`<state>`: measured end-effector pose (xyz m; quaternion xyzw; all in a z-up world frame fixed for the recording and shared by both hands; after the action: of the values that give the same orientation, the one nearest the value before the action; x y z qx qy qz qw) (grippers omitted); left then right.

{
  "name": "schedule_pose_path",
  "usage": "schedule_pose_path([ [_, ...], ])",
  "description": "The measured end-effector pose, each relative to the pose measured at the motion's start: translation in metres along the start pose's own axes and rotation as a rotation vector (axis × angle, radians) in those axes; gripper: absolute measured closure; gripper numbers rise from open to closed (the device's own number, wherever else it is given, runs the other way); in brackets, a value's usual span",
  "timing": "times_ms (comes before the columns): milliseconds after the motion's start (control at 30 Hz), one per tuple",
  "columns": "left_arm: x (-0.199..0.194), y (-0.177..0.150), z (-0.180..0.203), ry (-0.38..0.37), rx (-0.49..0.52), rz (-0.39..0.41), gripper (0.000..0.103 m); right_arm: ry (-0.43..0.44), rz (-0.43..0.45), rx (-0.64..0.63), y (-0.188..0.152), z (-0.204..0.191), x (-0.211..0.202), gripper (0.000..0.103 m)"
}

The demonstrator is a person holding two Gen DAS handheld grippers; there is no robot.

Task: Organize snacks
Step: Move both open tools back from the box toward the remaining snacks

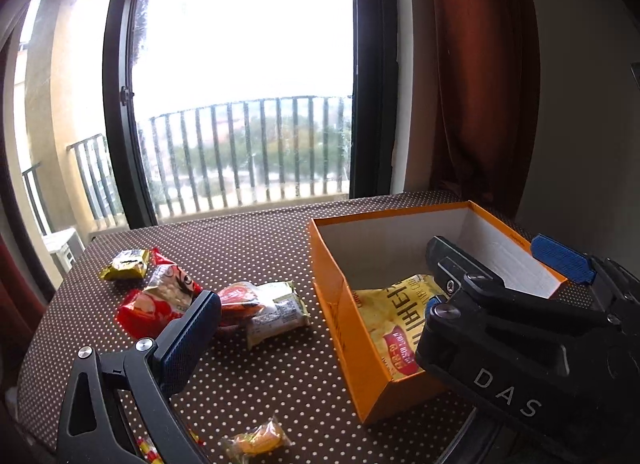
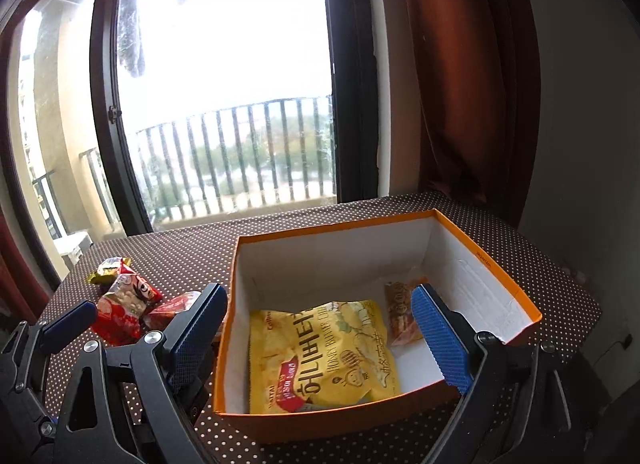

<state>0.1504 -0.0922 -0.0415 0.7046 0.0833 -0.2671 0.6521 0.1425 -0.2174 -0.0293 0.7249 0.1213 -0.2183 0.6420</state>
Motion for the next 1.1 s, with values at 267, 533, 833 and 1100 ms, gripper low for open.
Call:
schedule_pose_path([
  [267, -0.029, -0.024, -0.028, 0.045, -0.01, 0.036, 0.001, 0.065, 0.026, -0.051, -0.019, -0.038, -0.026, 0.004],
  [533, -0.05, -0.046, -0.055, 0.082, -0.022, 0.058, 0.001, 0.128, 0.049, -0.067, -0.037, -0.074, -0.042, 0.001],
  [833, -0.049, -0.074, -0.079, 0.104, -0.038, 0.045, 0.001, 0.158, 0.053, -0.073, -0.062, -0.1, -0.047, 0.0],
  [1100, -0.034, -0.104, -0.104, 0.133, -0.049, 0.01, 0.001, 0.191, 0.016, -0.073, -0.092, -0.124, -0.025, 0.0],
])
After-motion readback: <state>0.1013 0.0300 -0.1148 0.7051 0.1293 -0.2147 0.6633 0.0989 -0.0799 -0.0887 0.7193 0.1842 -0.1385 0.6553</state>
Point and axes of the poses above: each gripper's, at about its wrist camera, not at the fingertips, and x roughly the way its jaws point, z to its right, y to its top, the point moved 7 cm from there along x, roughly the way its jaws point, and after that the axes turned 1 degree about x, right-handed, at the moved point
